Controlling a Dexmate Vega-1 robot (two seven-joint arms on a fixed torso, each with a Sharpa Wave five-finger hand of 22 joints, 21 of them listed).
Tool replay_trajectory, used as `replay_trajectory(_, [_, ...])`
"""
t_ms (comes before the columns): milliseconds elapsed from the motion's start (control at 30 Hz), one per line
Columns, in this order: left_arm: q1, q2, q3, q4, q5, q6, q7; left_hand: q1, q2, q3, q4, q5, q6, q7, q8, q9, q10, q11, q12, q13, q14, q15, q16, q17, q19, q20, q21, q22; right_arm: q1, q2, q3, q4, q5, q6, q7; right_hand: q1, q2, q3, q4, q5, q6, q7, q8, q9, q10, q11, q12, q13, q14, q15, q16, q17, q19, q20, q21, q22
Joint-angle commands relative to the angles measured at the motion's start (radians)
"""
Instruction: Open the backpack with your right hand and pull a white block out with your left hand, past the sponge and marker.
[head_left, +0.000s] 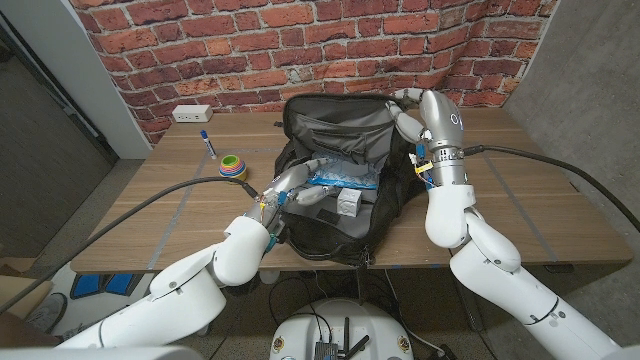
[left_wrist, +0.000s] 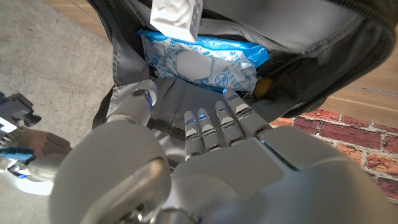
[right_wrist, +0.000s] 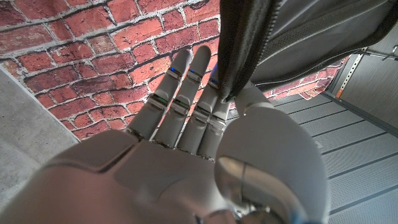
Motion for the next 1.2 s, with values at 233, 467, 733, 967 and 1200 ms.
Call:
replay_trajectory(233, [-0.258,0.012,0.192,0.007,0.143,0.164,-0.244,0.048,-0.022,-0.022,0.004,0.003,-0.034,-0.024,-0.011,0.004,-0.008,-0.007,-0.002,0.006,-0.042,-0.080,-0.010,0.003,-0.036,-0.063,-0.009,0.004,0.025,0.002,0.007,0.012,0.003,0.018,0.012,0.004,0.010,0.007,0.002,0.005,0.010,0.000,0.000,0.004,0.006,0.003,0.001,0.006,0.008,-0.071,-0.002,0.005,-0.003,-0.124,0.009,0.002])
replay_trajectory(467, [-0.323,0.011,0.228,0.010,0.163,0.197,-0.327,0.068,-0.036,-0.042,0.009,0.002,-0.044,-0.030,-0.009,0.004,-0.028,-0.014,-0.005,0.007,-0.066,-0.087,-0.007,0.003,-0.051,-0.070,-0.009,0.004,0.027,0.003,0.012,0.018,0.010,0.021,0.010,0.004,0.010,0.006,0.002,0.006,0.010,-0.001,-0.002,0.005,0.007,0.006,0.000,0.009,0.008,-0.071,-0.004,0.007,-0.004,-0.124,0.013,0.002])
replay_trajectory(733, [-0.405,0.021,0.279,-0.006,0.212,0.252,-0.438,0.081,-0.045,-0.052,0.009,0.001,-0.046,-0.033,-0.006,0.004,-0.031,-0.016,-0.004,0.007,-0.070,-0.089,-0.005,0.003,-0.058,-0.072,-0.009,0.004,0.032,0.004,0.015,0.029,0.020,0.034,0.006,0.003,0.011,0.006,0.003,0.006,0.009,-0.001,-0.005,0.005,0.005,0.006,-0.002,0.012,0.009,-0.069,-0.005,0.010,-0.007,-0.124,0.017,0.002])
replay_trajectory(967, [-0.501,0.022,0.347,-0.004,0.278,0.282,-0.564,0.098,-0.061,-0.063,0.006,0.001,-0.045,-0.041,-0.001,0.004,-0.019,-0.036,0.001,0.008,-0.063,-0.100,-0.001,0.003,-0.060,-0.075,-0.007,0.003,0.037,0.007,0.016,0.039,0.028,0.042,0.000,0.004,0.010,0.006,0.002,0.007,0.010,-0.001,-0.007,0.005,0.005,0.005,-0.003,0.013,0.008,-0.071,-0.006,0.011,-0.008,-0.124,0.019,0.001])
replay_trajectory(1200, [-0.577,0.009,0.407,0.011,0.371,0.290,-0.675,0.118,-0.075,-0.069,0.003,0.000,-0.040,-0.040,0.004,0.005,-0.016,-0.042,0.001,0.007,-0.052,-0.109,0.003,0.003,-0.058,-0.066,-0.006,0.003,0.040,0.013,0.016,0.051,0.040,0.049,-0.007,0.003,0.010,0.006,0.003,0.007,0.010,-0.002,-0.009,0.005,0.007,0.004,-0.005,0.014,0.010,-0.070,-0.007,0.013,-0.009,-0.124,0.023,0.001])
